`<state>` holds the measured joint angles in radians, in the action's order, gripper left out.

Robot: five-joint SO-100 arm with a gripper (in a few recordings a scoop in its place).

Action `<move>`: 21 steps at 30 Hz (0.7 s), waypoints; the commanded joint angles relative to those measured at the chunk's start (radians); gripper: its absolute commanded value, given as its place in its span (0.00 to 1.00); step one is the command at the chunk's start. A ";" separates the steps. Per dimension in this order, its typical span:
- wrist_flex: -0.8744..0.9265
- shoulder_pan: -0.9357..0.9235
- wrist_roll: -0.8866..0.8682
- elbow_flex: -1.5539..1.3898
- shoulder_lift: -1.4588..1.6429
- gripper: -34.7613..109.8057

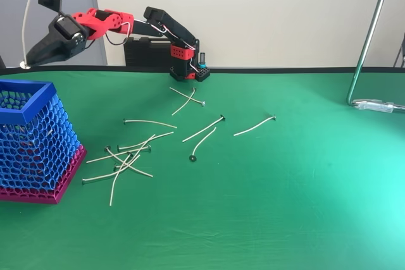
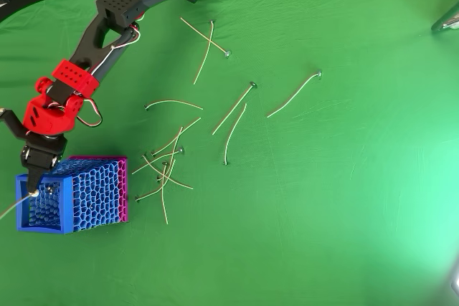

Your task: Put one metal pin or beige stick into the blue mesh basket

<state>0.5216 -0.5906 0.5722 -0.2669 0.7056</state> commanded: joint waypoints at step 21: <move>-0.084 -0.057 -0.015 -0.009 0.011 0.37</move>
<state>0.4556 -0.6381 0.5630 -0.2853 0.6995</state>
